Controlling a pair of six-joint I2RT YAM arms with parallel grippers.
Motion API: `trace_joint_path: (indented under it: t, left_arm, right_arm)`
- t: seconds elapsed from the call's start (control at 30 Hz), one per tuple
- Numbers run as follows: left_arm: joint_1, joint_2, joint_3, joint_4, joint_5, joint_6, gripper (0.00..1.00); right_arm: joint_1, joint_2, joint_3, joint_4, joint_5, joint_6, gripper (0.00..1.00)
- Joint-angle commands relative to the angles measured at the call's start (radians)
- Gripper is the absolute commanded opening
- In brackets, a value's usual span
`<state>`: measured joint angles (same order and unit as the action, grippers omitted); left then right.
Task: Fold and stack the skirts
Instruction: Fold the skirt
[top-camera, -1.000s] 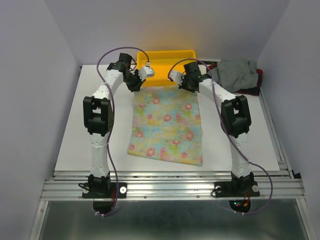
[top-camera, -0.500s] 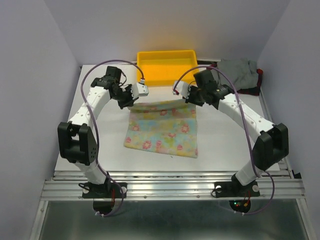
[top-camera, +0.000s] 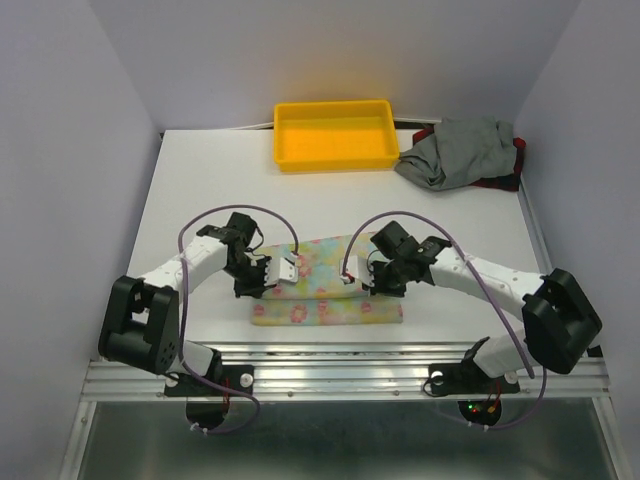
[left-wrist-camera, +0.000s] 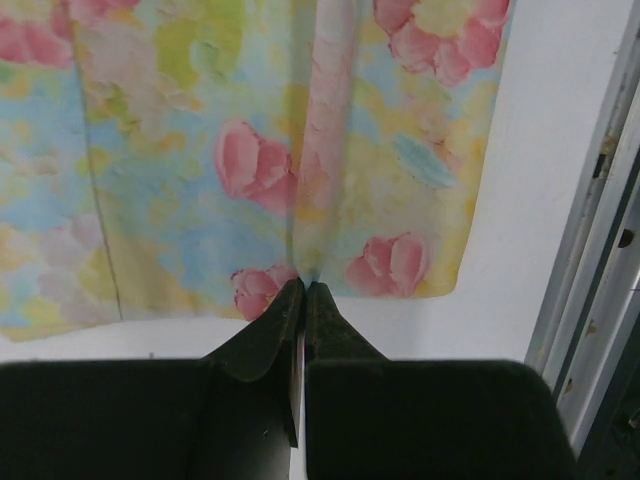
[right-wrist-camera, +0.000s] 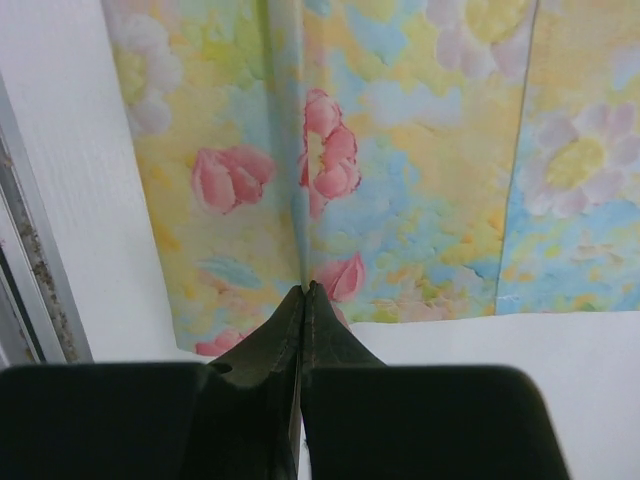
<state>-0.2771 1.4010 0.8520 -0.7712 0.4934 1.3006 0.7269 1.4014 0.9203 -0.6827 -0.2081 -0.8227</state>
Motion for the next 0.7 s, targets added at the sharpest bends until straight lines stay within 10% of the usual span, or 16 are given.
trace_joint_path:
  t: [0.0, 0.2, 0.3, 0.4, 0.67]
  left_arm:
    - [-0.086, -0.007, -0.089, 0.065, -0.116, -0.036, 0.0]
    - [-0.096, 0.027, -0.062, 0.079, -0.118, -0.073, 0.02]
    - [-0.094, 0.0, -0.015, 0.035, -0.113, -0.081, 0.47]
    - [-0.094, -0.088, 0.056, -0.017, -0.092, -0.084, 0.58]
    - [-0.093, -0.041, 0.231, 0.001, -0.044, -0.249, 0.61]
  right_arm:
    - [-0.004, 0.051, -0.089, 0.075, 0.056, -0.019, 0.01]
    - [-0.004, 0.094, -0.064, 0.091, 0.041, -0.033, 0.01]
    - [-0.004, 0.116, -0.011, 0.04, 0.073, -0.027, 0.2]
    - [-0.004, 0.081, 0.046, 0.017, 0.119, -0.012, 0.32]
    - [-0.004, 0.076, 0.085, -0.041, 0.096, 0.0, 0.38]
